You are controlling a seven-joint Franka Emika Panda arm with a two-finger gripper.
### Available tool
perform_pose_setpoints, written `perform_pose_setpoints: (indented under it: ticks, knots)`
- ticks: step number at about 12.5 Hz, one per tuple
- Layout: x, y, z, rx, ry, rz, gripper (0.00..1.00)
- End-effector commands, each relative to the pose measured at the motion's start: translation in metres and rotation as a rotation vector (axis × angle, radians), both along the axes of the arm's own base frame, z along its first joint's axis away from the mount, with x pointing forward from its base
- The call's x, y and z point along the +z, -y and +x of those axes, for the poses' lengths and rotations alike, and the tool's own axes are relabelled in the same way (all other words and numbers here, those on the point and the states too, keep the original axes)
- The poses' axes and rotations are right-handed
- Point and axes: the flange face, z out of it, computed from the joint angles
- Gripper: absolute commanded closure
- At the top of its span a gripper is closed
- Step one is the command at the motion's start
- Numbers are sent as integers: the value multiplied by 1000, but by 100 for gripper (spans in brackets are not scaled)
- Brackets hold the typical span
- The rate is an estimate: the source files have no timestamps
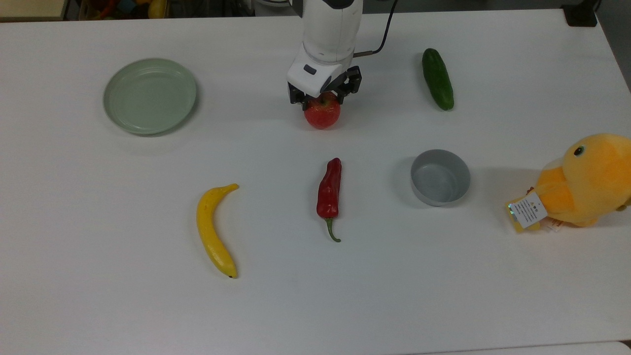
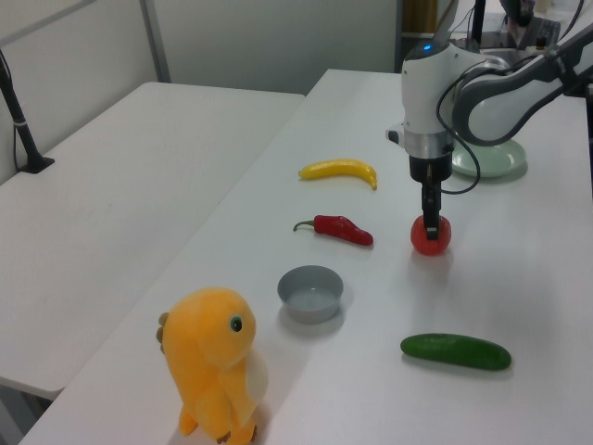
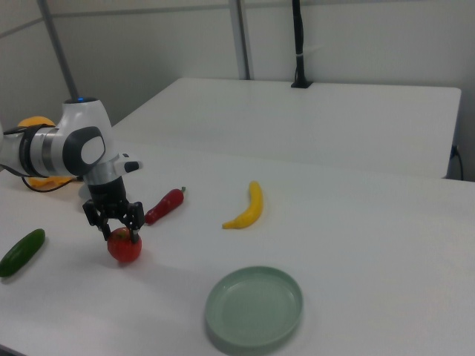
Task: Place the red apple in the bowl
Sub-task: 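Close the gripper around the red apple and lift it, then carry the apple over to the small grey bowl and lower it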
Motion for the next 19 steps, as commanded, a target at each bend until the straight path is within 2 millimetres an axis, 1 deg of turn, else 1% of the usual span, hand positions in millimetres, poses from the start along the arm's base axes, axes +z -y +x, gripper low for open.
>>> perform_pose_setpoints:
  ticks: [1, 2, 4, 6, 8, 10, 11, 12, 13, 14, 17, 18, 19]
  knots:
    - [-6, -7, -3, 41, 17, -20, 56]
    - [-5, -8, -2, 42, 19, -18, 60]
    - [-3, -8, -1, 41, 24, -18, 60]
    - [6, -7, 1, 38, 42, -15, 59]
    - [29, -11, 10, 35, 86, -2, 59]
    - [62, -17, 26, -25, 156, 23, 59]
    - [78, -27, 33, -45, 189, 38, 59]
    - [92, -42, 37, -60, 220, 55, 59]
    - [101, -54, 41, -85, 241, 68, 59]
    - [109, -74, 46, -97, 260, 84, 59]
    - [104, -128, 61, -117, 289, 112, 59]
    - [100, -144, 66, -111, 334, 146, 59]
    - [89, -158, 69, -110, 374, 176, 59]
